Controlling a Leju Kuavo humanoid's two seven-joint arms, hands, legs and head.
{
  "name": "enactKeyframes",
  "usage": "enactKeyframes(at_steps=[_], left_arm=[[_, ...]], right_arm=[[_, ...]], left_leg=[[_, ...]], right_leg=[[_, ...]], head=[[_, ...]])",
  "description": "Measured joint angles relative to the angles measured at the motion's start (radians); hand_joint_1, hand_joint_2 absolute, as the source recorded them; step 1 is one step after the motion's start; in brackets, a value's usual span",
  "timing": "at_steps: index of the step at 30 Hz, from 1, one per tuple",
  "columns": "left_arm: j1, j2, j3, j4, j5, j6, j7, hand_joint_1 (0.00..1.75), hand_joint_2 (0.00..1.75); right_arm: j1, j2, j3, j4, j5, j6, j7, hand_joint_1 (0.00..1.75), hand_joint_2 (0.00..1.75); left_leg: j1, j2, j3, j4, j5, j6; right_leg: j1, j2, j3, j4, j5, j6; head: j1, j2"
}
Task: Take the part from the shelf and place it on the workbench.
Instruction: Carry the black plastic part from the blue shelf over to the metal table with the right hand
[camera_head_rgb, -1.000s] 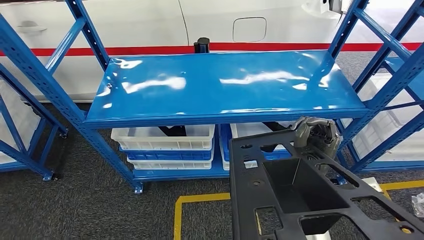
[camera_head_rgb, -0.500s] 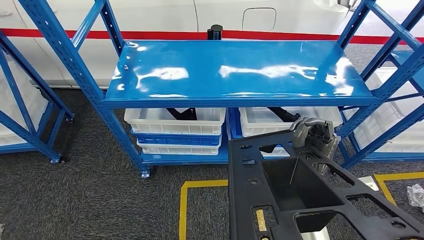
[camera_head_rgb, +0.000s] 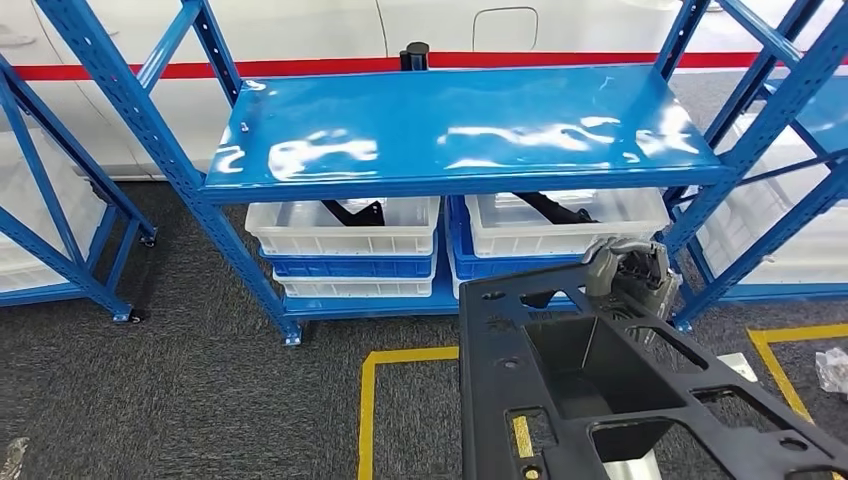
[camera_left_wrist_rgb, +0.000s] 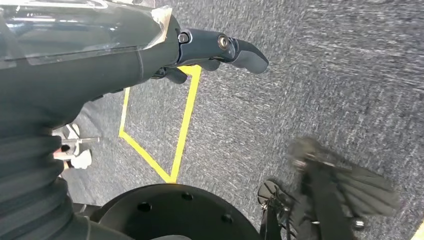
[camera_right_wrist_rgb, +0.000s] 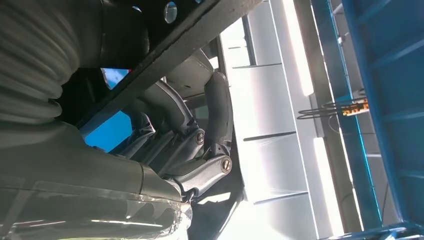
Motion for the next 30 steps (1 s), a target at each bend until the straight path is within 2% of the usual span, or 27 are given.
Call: enactKeyframes(at_steps=[1, 2, 3, 4, 6, 7, 8, 9, 10, 12, 13, 14, 15, 17, 18, 19, 20, 21, 22, 23, 24, 25, 26, 27, 28, 29, 30], left_arm=[[0.000, 0.000, 0.001, 0.000, 0.003, 0.000, -0.003, 0.00, 1.75], [0.000, 0.000, 0.002, 0.000, 0.005, -0.001, -0.005, 0.00, 1.75], [0.000, 0.000, 0.003, 0.000, 0.007, -0.002, -0.006, 0.00, 1.75], [0.000, 0.000, 0.003, 0.000, 0.008, -0.003, -0.007, 0.00, 1.75], [-0.001, 0.001, 0.003, 0.000, 0.004, -0.008, -0.009, 0.00, 1.75], [-0.002, 0.001, 0.003, 0.000, 0.001, -0.011, -0.009, 0.00, 1.75], [-0.004, 0.001, 0.003, 0.000, -0.002, -0.013, -0.010, 0.00, 1.75], [-0.005, 0.000, 0.003, 0.000, -0.006, -0.016, -0.011, 0.00, 1.75], [-0.005, 0.000, 0.002, 0.000, -0.009, -0.018, -0.012, 0.00, 1.75], [-0.005, -0.002, 0.001, 0.000, -0.018, -0.025, -0.014, 0.00, 1.75], [-0.005, -0.002, 0.000, 0.001, -0.024, -0.028, -0.013, 0.00, 1.75], [-0.005, -0.002, -0.001, 0.001, -0.031, -0.033, -0.012, 0.00, 1.75], [-0.007, -0.002, -0.003, 0.001, -0.039, -0.038, -0.011, 0.00, 1.75], [-0.011, -0.001, -0.009, 0.001, -0.055, -0.050, -0.006, 0.00, 1.75], [-0.014, 0.000, -0.014, 0.000, -0.065, -0.056, -0.003, 0.00, 1.75], [-0.017, 0.001, -0.020, 0.000, -0.074, -0.063, 0.001, 0.00, 1.75], [-0.021, 0.003, -0.026, 0.000, -0.083, -0.070, 0.005, 0.00, 1.75], [-0.024, 0.004, -0.033, 0.000, -0.092, -0.077, 0.011, 0.00, 1.75], [-0.027, 0.005, -0.039, 0.000, -0.099, -0.081, 0.016, 0.00, 1.75], [-0.031, 0.006, -0.045, 0.000, -0.104, -0.085, 0.021, 0.00, 1.75], [-0.033, 0.006, -0.050, -0.001, -0.108, -0.086, 0.024, 0.00, 1.75], [-0.035, 0.007, -0.054, -0.001, -0.108, -0.085, 0.026, 0.00, 1.75], [-0.036, 0.008, -0.056, -0.002, -0.105, -0.082, 0.027, 0.00, 1.75], [-0.036, 0.008, -0.057, -0.002, -0.099, -0.076, 0.029, 0.00, 1.75], [-0.036, 0.009, -0.057, -0.002, -0.091, -0.069, 0.031, 0.00, 1.75], [-0.037, 0.009, -0.056, -0.002, -0.085, -0.062, 0.034, 0.00, 1.75], [-0.038, 0.009, -0.056, -0.002, -0.080, -0.056, 0.037, 0.00, 1.75]], right_arm=[[0.004, 0.000, 0.000, -0.001, 0.001, -0.001, 0.000, 1.75, 1.75], [0.007, 0.000, 0.000, -0.001, 0.001, -0.001, 0.000, 1.75, 1.75], [0.010, 0.000, 0.000, -0.001, 0.001, -0.002, 0.000, 1.75, 1.75], [0.012, 0.000, -0.001, -0.001, 0.001, -0.002, 0.000, 1.75, 1.75], [0.015, 0.000, -0.001, -0.002, 0.001, -0.004, 0.000, 1.75, 1.75], [0.015, -0.001, -0.001, -0.003, 0.001, -0.004, 0.000, 1.75, 1.75], [0.016, -0.001, -0.002, -0.005, 0.001, -0.004, 0.000, 1.75, 1.75], [0.016, -0.001, -0.002, -0.007, 0.002, -0.005, -0.001, 1.75, 1.75], [0.016, -0.001, -0.002, -0.009, 0.002, -0.005, -0.001, 1.75, 1.75], [0.019, -0.002, -0.002, -0.010, 0.003, -0.005, -0.001, 1.75, 1.75], [0.021, -0.002, -0.002, -0.009, 0.003, -0.005, -0.002, 1.75, 1.75], [0.023, -0.003, -0.002, -0.009, 0.003, -0.005, -0.002, 1.75, 1.75], [0.024, -0.004, -0.001, -0.009, 0.003, -0.004, -0.002, 1.75, 1.75], [0.026, -0.005, 0.000, -0.009, 0.004, -0.003, -0.003, 1.75, 1.75], [0.028, -0.005, 0.001, -0.008, 0.005, -0.003, -0.003, 1.75, 1.75], [0.029, -0.005, 0.002, -0.006, 0.006, -0.003, -0.003, 1.75, 1.75], [0.030, -0.005, 0.004, -0.005, 0.006, -0.002, -0.003, 1.75, 1.75], [0.030, -0.004, 0.008, -0.003, 0.008, -0.001, -0.003, 1.75, 1.75], [0.027, -0.004, 0.013, -0.001, 0.009, 0.000, -0.003, 1.75, 1.75], [0.022, -0.003, 0.018, 0.000, 0.011, 0.002, -0.003, 1.75, 1.75], [0.017, -0.001, 0.022, 0.002, 0.012, 0.003, -0.003, 1.75, 1.75], [0.013, 0.000, 0.026, 0.003, 0.013, 0.004, -0.004, 1.75, 1.75], [0.010, 0.001, 0.028, 0.004, 0.013, 0.006, -0.004, 1.75, 1.75], [0.008, 0.002, 0.030, 0.006, 0.013, 0.007, -0.004, 1.75, 1.75], [0.005, 0.003, 0.032, 0.009, 0.013, 0.009, -0.003, 1.75, 1.75], [0.003, 0.005, 0.034, 0.011, 0.013, 0.010, -0.003, 1.75, 1.75], [0.000, 0.007, 0.038, 0.014, 0.013, 0.011, -0.002, 1.75, 1.75]], left_leg=[[0.001, 0.000, -0.010, 0.057, -0.024, -0.002], [0.001, 0.000, -0.011, 0.091, -0.029, -0.004], [0.002, 0.000, -0.001, 0.102, -0.019, -0.005], [0.004, 0.000, 0.022, 0.087, 0.003, -0.005], [0.008, 0.000, 0.101, -0.008, 0.046, -0.004], [0.009, -0.001, 0.149, -0.073, 0.051, -0.004], [0.009, -0.003, 0.191, -0.134, 0.046, -0.002], [0.006, -0.005, 0.218, -0.177, 0.037, 0.002], [0.003, -0.007, 0.230, -0.202, 0.030, 0.007], [-0.003, -0.005, 0.219, -0.210, 0.039, 0.025], [-0.004, -0.003, 0.208, -0.211, 0.049, 0.036], [-0.003, 0.000, 0.195, -0.213, 0.062, 0.046], [-0.003, 0.004, 0.179, -0.214, 0.076, 0.055], [-0.005, 0.007, 0.147, -0.213, 0.104, 0.063], [-0.006, 0.007, 0.129, -0.212, 0.120, 0.063], [-0.008, 0.008, 0.111, -0.212, 0.135, 0.063], [-0.009, 0.008, 0.094, -0.211, 0.150, 0.062], [-0.009, 0.008, 0.077, -0.210, 0.165, 0.059], [-0.010, 0.007, 0.064, -0.210, 0.178, 0.056], [-0.012, 0.006, 0.052, -0.209, 0.191, 0.052], [-0.013, 0.006, 0.044, -0.210, 0.204, 0.047], [-0.015, 0.006, 0.040, -0.212, 0.215, 0.041], [-0.016, 0.006, 0.038, -0.216, 0.226, 0.035], [-0.015, 0.006, 0.036, -0.221, 0.235, 0.028], [-0.012, 0.006, 0.030, -0.220, 0.231, 0.022], [-0.010, 0.005, 0.021, -0.206, 0.207, 0.016], [-0.009, 0.004, 0.009, -0.174, 0.164, 0.011]], right_leg=[[0.002, -0.001, -0.012, 0.000, 0.010, 0.000], [0.003, -0.001, -0.023, 0.001, 0.018, 0.000], [0.003, -0.001, -0.034, 0.001, 0.027, 0.002], [0.004, -0.001, -0.045, 0.002, 0.036, 0.004], [0.003, 0.000, -0.063, 0.005, 0.050, 0.010], [0.004, 0.001, -0.071, 0.008, 0.057, 0.015], [0.005, 0.002, -0.077, 0.010, 0.063, 0.020], [0.007, 0.002, -0.082, 0.012, 0.070, 0.027], [0.008, 0.002, -0.086, 0.012, 0.078, 0.035], [0.006, 0.001, -0.092, 0.010, 0.093, 0.050], [0.005, 0.001, -0.100, 0.016, 0.087, 0.052], [0.004, 0.002, -0.112, 0.038, 0.062, 0.049], [0.004, 0.003, -0.130, 0.080, 0.020, 0.042], [0.005, 0.004, -0.166, 0.211, -0.075, 0.030], [0.006, 0.005, -0.172, 0.274, -0.102, 0.032], [0.006, 0.005, -0.165, 0.310, -0.106, 0.040], [0.006, 0.005, -0.143, 0.315, -0.094, 0.050], [0.006, 0.005, -0.100, 0.278, -0.073, 0.059], [0.006, 0.005, -0.043, 0.212, -0.058, 0.063], [0.010, 0.005, 0.020, 0.127, -0.059, 0.059], [0.014, 0.006, 0.069, 0.055, -0.067, 0.052], [0.018, 0.006, 0.097, 0.005, -0.080, 0.042], [0.023, 0.006, 0.106, -0.020, -0.088, 0.032], [0.022, 0.006, 0.099, -0.023, -0.083, 0.023], [0.018, 0.006, 0.091, -0.024, -0.074, 0.014], [0.013, 0.006, 0.081, -0.025, -0.061, 0.003], [0.008, 0.006, 0.068, -0.026, -0.047, -0.006]], head=[[0.000, 0.000], [0.000, 0.000], [0.000, 0.000], [0.000, 0.000], [0.000, 0.000], [-0.001, 0.000], [-0.001, 0.000], [-0.001, 0.000], [-0.001, 0.000], [-0.001, 0.000], [-0.001, 0.000], [0.001, 0.000], [0.003, 0.000], [0.008, 0.000], [0.008, 0.000], [0.008, 0.000], [0.009, 0.000], [0.009, 0.000], [0.009, 0.000], [0.009, 0.000], [0.008, 0.000], [0.007, 0.000], [0.006, 0.000], [0.004, 0.000], [0.003, 0.000], [0.001, 0.000], [0.000, 0.000]])
